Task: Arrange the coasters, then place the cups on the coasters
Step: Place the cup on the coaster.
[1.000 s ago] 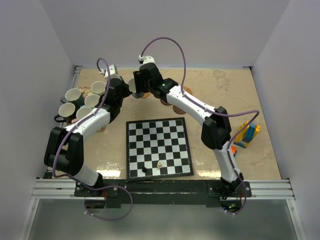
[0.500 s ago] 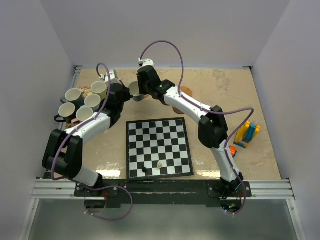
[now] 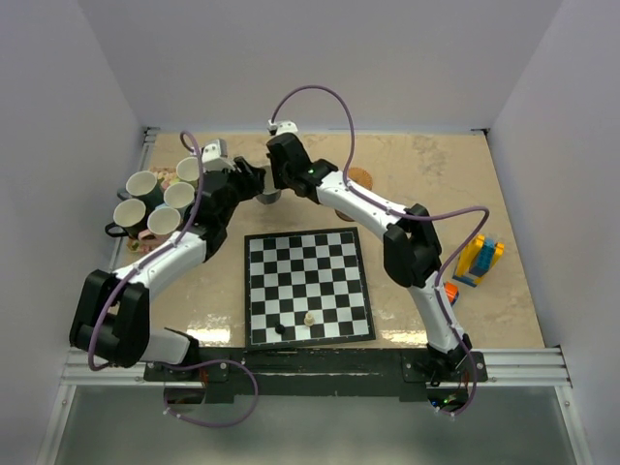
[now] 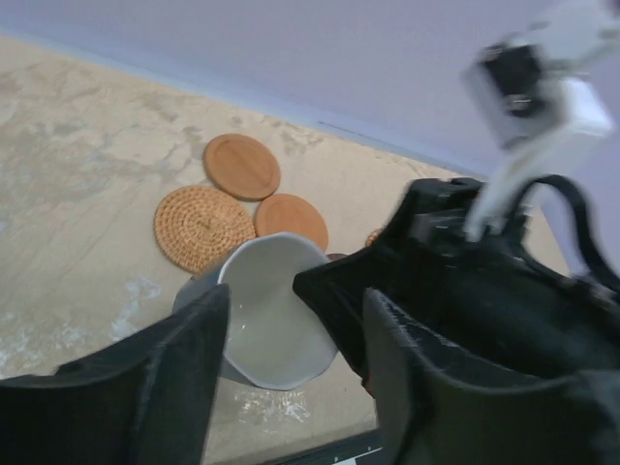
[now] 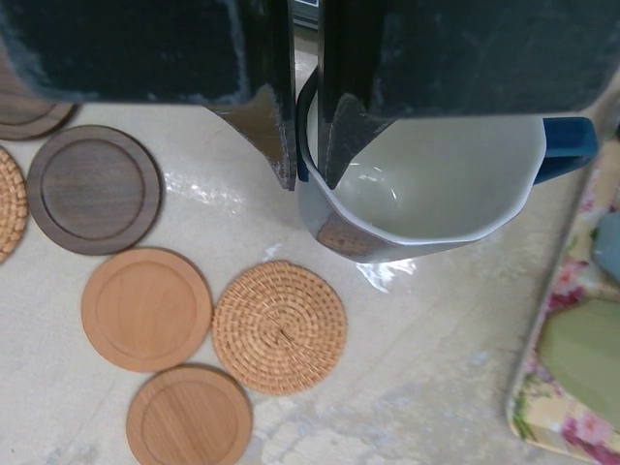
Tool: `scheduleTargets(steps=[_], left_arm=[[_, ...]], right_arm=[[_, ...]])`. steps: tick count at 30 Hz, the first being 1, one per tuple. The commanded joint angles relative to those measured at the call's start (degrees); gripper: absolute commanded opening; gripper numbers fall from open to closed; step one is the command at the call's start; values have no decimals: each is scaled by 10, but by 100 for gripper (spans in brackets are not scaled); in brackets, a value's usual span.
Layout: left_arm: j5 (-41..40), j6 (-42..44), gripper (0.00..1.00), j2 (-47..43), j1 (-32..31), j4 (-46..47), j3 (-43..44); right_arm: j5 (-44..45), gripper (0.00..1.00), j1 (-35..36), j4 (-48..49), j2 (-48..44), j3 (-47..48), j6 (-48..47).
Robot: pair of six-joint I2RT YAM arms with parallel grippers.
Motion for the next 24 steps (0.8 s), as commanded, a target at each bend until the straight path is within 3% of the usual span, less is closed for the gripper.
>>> scheduleTargets(steps=[1, 3, 6, 13, 20, 24], left_arm=[[97, 36, 70, -60, -5, 45, 6], [136, 62, 79, -76, -5, 17, 13], [149, 95, 83, -89, 8, -74, 32], [302, 137, 85, -89, 110, -167, 38], [407, 202, 86, -56, 112, -212, 79], [395, 209, 86, -48, 105, -214, 85]], right_arm=[[30, 0, -5, 46, -50, 4, -13], [31, 0, -5, 41, -54, 5, -24], [24, 0, -5, 37, -68, -12, -50], [-45, 0, -5, 41, -135, -81, -116], [-86, 0, -4, 42, -182, -126, -145], [-92, 0, -2, 30, -183, -128, -155]])
